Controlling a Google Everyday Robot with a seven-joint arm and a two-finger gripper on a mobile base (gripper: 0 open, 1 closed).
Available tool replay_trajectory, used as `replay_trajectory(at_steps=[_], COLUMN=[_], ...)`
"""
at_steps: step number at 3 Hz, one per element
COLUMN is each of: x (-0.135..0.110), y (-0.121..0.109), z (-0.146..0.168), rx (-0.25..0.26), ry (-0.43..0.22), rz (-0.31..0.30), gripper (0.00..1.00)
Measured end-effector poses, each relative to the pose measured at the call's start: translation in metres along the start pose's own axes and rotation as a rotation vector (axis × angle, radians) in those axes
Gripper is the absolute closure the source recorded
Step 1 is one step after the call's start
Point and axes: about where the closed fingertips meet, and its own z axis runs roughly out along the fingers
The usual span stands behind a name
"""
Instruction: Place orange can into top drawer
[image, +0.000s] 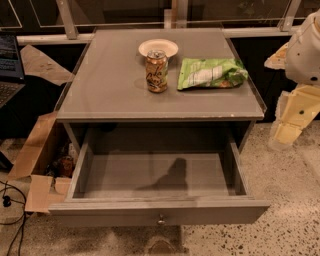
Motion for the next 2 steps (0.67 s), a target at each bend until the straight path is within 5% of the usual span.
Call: replay_trajectory(at_steps=[1, 2], x=[0.0, -0.0021], y=[0.0, -0.0003], z=[0.0, 0.002], rx=[0.0, 0.022], ry=[0.0, -0.089], rz=[0.0, 0.032], gripper=[0.0, 0.0])
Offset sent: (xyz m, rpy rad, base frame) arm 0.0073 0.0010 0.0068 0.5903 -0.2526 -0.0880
